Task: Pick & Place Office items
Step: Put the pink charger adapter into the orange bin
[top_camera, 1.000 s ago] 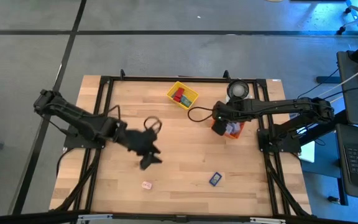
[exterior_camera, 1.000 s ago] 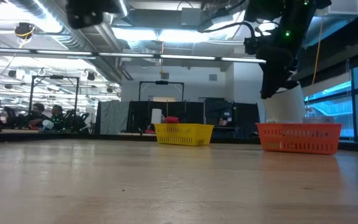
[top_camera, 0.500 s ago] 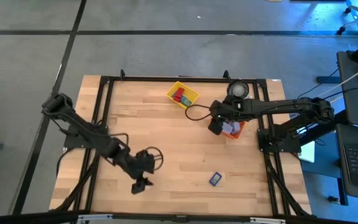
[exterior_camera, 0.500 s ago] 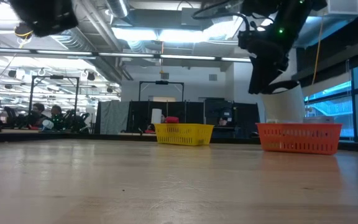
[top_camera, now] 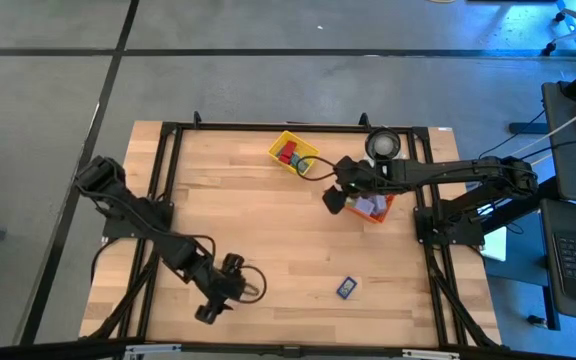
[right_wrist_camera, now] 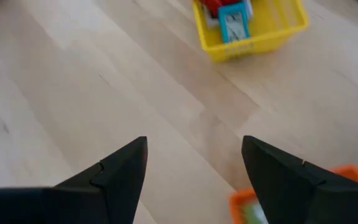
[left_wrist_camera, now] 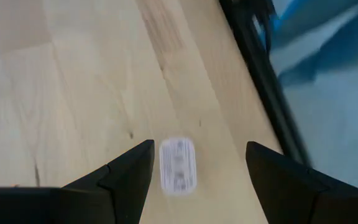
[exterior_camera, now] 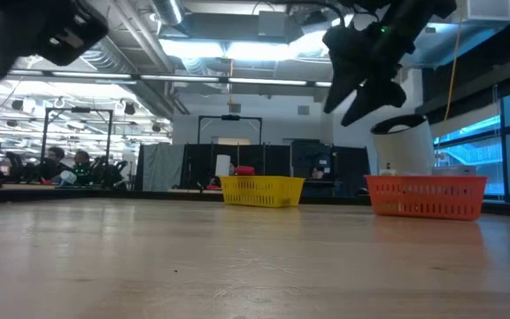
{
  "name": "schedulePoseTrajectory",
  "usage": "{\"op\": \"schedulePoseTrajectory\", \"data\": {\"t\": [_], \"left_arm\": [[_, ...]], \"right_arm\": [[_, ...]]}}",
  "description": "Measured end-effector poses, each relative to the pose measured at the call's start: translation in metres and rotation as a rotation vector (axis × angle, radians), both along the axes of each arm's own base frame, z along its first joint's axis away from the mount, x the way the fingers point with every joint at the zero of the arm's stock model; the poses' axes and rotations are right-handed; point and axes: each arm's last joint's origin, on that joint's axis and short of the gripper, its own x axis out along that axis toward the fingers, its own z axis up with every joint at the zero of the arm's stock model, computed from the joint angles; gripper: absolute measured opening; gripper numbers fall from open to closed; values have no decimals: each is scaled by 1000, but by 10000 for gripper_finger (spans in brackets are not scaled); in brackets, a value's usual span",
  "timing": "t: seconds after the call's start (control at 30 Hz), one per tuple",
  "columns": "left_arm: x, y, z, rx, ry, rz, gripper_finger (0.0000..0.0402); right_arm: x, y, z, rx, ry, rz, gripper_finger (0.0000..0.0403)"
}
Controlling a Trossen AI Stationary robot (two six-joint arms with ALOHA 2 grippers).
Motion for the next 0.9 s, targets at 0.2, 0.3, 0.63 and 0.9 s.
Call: {"op": "schedulePoseTrajectory", "data": {"t": [0.2,0.3,0.63,0.9], "left_arm": [[-14,-3,-12,168,-28,-151,251],[-20,-2,-22,192,-9,-162,251],[-30,0,-47,206,-81,-118,251],[-23,-5,-66,143,-125,-30,251]], "right_arm": [[6,0,4,8,-78,-13,265],[6,0,5,29,-93,-40,265],[6,0,5,66,-110,-90,265],[6,4,5,66,-110,-77,265]]}}
